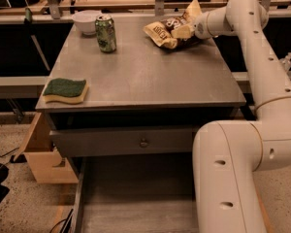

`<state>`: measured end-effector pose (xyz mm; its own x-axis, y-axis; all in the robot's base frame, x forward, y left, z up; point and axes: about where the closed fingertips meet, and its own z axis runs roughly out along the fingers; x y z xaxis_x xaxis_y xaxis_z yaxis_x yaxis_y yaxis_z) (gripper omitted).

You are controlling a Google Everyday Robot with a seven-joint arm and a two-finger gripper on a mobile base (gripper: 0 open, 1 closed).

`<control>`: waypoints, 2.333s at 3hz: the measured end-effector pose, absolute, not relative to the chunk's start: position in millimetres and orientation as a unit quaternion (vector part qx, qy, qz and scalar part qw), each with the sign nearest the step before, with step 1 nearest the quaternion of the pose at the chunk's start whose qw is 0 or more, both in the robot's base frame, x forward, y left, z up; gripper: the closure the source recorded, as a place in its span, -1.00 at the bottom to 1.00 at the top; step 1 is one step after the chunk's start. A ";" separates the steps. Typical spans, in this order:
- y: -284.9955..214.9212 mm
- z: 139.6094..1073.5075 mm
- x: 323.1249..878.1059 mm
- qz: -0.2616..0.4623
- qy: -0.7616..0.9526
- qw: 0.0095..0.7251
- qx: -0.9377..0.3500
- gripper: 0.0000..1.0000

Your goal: Move brown chip bag near sponge

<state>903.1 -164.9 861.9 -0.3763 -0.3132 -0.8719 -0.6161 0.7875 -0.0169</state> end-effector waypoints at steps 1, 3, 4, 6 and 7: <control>-164.9 866.3 903.1 0.158 0.814 0.480 -0.285 1.00; -164.0 867.3 901.1 0.158 0.814 0.480 -0.285 1.00; -164.0 867.7 901.0 0.158 0.814 0.480 -0.285 1.00; -164.0 868.2 900.9 0.157 0.814 0.480 -0.285 1.00; -164.0 868.3 900.8 0.157 0.814 0.480 -0.285 1.00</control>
Offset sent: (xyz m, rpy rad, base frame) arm -0.0011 -0.0001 0.0084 -0.0118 -0.0134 -0.0010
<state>900.8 -164.0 868.3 -0.3757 -0.3137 -0.8721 -0.6160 0.7876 -0.0179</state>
